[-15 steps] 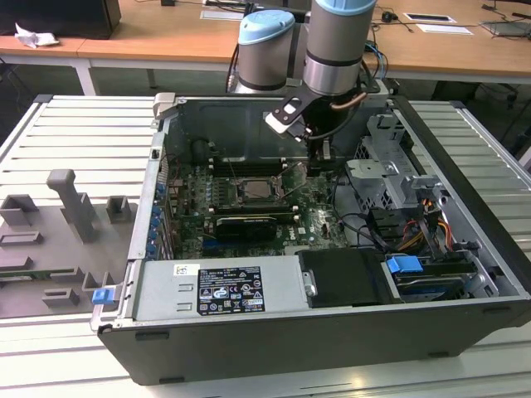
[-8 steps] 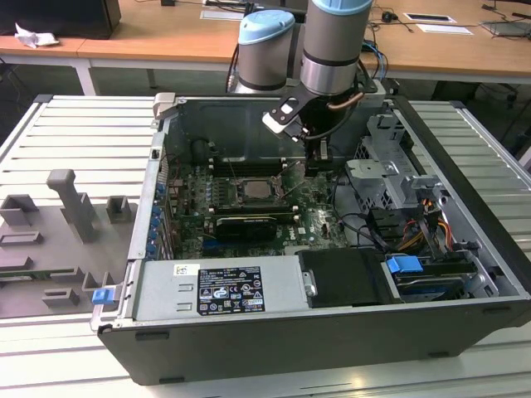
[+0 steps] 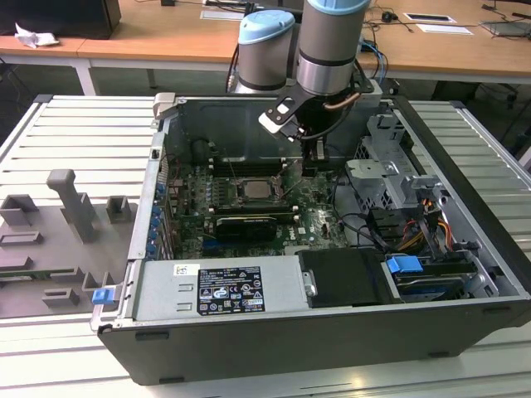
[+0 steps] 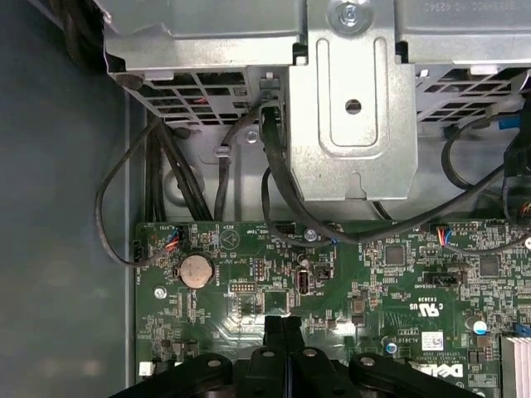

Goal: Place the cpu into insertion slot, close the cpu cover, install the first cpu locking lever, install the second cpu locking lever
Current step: 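Close the cpu cover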

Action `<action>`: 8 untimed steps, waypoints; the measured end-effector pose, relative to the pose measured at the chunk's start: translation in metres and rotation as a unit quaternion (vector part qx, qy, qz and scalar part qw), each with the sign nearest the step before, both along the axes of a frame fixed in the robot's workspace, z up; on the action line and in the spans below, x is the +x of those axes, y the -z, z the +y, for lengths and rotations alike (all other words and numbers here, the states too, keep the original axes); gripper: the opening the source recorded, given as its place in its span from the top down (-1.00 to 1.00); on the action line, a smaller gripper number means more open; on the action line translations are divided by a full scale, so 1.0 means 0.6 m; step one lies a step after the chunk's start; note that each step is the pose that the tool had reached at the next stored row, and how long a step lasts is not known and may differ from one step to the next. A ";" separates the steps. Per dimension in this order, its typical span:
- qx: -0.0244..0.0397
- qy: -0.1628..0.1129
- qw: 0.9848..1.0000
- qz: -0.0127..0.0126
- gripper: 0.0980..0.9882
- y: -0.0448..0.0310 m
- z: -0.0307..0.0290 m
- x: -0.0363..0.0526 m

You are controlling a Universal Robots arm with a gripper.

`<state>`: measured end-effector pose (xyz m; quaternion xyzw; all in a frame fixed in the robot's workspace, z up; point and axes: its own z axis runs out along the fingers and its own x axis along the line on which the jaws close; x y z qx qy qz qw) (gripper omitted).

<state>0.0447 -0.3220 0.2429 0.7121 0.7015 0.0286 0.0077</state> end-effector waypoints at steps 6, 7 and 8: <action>0.000 0.000 1.000 0.000 0.98 0.000 0.0000 -0.015; 0.000 0.000 1.000 0.000 0.98 0.000 0.0000 -0.016; 0.000 0.000 1.000 0.000 0.98 0.000 0.0000 -0.016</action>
